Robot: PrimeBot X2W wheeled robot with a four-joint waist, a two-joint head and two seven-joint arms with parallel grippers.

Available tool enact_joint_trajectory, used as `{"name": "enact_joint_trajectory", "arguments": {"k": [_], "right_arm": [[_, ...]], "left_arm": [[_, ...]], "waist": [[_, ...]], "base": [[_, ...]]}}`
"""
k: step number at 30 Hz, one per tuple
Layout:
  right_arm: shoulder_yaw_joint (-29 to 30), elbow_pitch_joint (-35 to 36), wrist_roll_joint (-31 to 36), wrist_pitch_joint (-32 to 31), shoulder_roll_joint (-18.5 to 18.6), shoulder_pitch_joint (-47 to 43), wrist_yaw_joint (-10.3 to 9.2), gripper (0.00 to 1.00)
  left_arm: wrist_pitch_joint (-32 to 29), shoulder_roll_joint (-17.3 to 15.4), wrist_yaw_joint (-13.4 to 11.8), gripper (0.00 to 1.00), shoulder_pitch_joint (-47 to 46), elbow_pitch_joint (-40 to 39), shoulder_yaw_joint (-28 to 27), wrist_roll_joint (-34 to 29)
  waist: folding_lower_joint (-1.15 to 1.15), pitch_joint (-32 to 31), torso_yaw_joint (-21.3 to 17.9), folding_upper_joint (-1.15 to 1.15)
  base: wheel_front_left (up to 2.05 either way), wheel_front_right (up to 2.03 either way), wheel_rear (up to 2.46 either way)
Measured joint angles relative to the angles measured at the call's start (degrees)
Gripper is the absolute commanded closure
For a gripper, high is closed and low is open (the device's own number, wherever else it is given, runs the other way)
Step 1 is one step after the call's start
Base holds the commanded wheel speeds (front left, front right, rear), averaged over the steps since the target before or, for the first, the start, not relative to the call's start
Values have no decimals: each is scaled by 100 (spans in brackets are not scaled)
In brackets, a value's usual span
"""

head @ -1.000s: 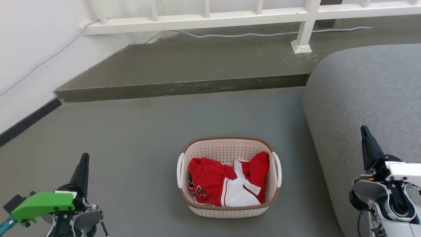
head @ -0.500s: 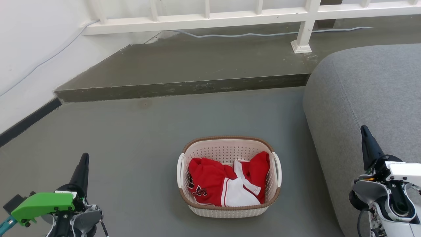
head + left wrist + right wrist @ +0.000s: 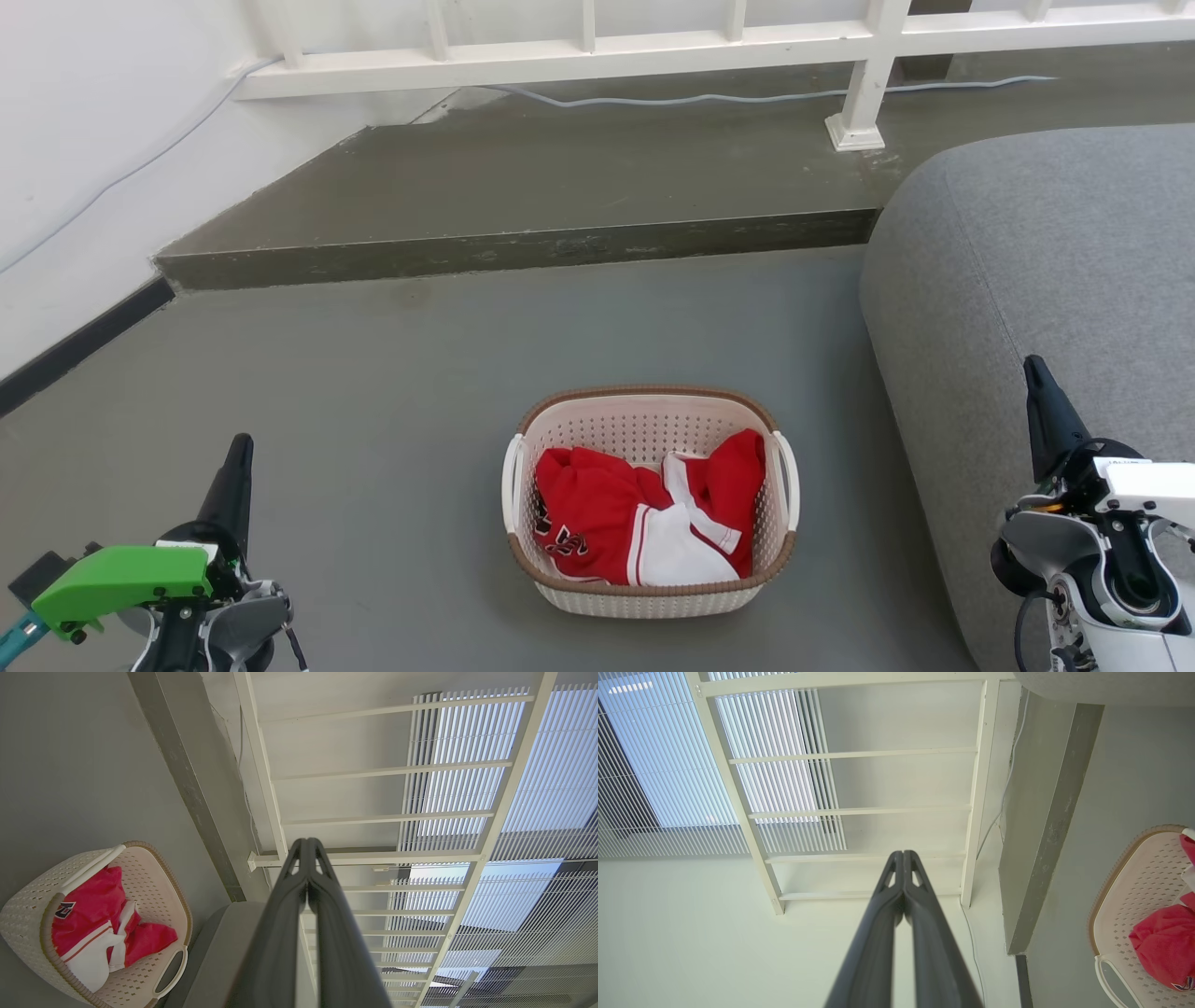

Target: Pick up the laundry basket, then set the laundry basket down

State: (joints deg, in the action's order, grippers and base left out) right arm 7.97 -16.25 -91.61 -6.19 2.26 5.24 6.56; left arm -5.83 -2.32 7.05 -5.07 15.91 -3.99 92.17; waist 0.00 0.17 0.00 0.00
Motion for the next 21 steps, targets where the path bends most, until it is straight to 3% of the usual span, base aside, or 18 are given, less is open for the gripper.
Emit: {"name": "enact_joint_trajectory", "arguments": {"k": [21], "right_arm": [[0,4,0,0,0,-1,0,100]], "left_arm": [[0,0,0,100,0,-2,-2,0]], "waist": [[0,0,0,0]], "base": [[0,0,0]]}}
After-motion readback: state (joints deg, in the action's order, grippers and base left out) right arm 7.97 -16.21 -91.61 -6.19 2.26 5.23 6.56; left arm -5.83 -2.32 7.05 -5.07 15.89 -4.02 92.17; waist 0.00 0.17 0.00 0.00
